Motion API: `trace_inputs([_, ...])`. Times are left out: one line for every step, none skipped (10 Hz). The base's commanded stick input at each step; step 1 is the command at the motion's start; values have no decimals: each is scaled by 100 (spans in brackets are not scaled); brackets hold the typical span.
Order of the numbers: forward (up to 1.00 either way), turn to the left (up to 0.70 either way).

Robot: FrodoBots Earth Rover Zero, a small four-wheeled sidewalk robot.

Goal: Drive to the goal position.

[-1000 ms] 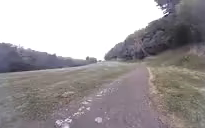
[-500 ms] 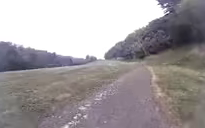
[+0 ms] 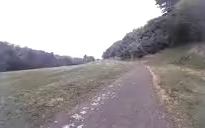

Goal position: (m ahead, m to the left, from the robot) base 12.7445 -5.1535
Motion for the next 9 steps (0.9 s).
trace_inputs([45,-27])
trace_inputs([45,-27])
trace_inputs([45,-27])
trace_inputs([45,-27])
trace_inputs([45,-27])
trace_inputs([45,-27])
trace_inputs([45,-27])
trace_inputs([45,-27])
trace_inputs([45,-27])
